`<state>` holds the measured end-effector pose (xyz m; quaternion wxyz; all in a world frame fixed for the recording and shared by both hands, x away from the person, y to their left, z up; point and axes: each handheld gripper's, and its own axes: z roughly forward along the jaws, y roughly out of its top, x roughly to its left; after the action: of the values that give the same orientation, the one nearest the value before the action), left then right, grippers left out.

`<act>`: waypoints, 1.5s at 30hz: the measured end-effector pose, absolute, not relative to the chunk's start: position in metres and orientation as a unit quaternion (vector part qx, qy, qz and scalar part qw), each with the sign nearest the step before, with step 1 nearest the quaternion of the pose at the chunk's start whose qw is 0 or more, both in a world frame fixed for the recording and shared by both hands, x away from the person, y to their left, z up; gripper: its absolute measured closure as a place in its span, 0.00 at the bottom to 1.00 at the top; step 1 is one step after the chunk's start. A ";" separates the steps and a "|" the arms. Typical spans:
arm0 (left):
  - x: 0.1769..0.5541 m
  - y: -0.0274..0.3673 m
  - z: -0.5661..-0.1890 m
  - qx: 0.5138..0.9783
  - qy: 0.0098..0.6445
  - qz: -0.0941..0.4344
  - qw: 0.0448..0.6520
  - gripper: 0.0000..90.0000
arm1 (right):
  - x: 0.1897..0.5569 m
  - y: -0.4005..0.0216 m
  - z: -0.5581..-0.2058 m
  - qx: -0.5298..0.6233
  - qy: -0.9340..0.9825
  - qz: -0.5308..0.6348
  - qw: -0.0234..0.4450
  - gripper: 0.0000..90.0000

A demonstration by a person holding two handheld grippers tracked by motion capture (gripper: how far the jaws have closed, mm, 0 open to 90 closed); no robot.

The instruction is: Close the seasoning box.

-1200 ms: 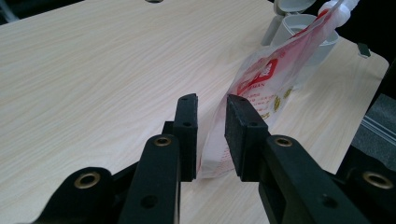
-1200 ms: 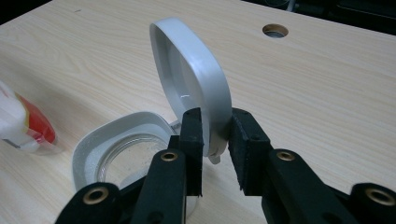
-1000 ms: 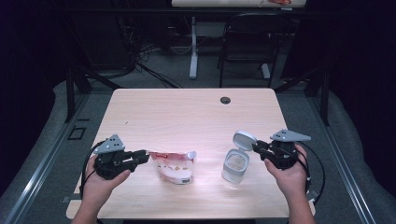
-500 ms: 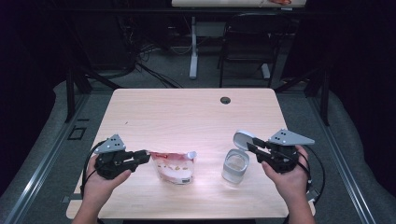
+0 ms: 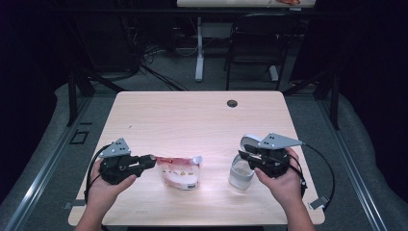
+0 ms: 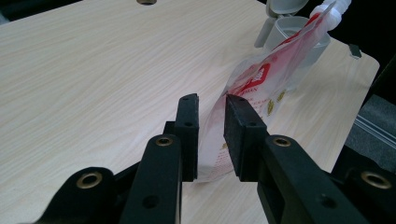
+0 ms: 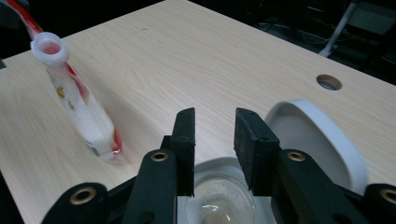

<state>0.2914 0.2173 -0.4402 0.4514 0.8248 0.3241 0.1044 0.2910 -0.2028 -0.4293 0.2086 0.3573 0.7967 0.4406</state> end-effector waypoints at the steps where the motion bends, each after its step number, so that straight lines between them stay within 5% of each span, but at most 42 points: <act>1: 0.291 0.217 -0.440 0.826 0.323 0.105 0.451 0.84 | 0.291 -0.201 -0.430 0.354 0.798 0.441 0.207 0.77; 22: 0.291 0.216 -0.441 0.826 0.319 0.100 0.454 0.86 | 0.295 -0.137 -0.440 0.272 0.839 0.451 0.134 0.69; 45: 0.292 0.215 -0.443 0.826 0.312 0.106 0.457 0.91 | 0.297 -0.105 -0.441 0.242 0.843 0.471 0.099 0.72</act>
<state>0.2917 0.2146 -0.4432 0.4569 0.8264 0.3116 0.1061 0.2969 -0.1045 -0.4411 0.0993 0.2418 0.8426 0.4708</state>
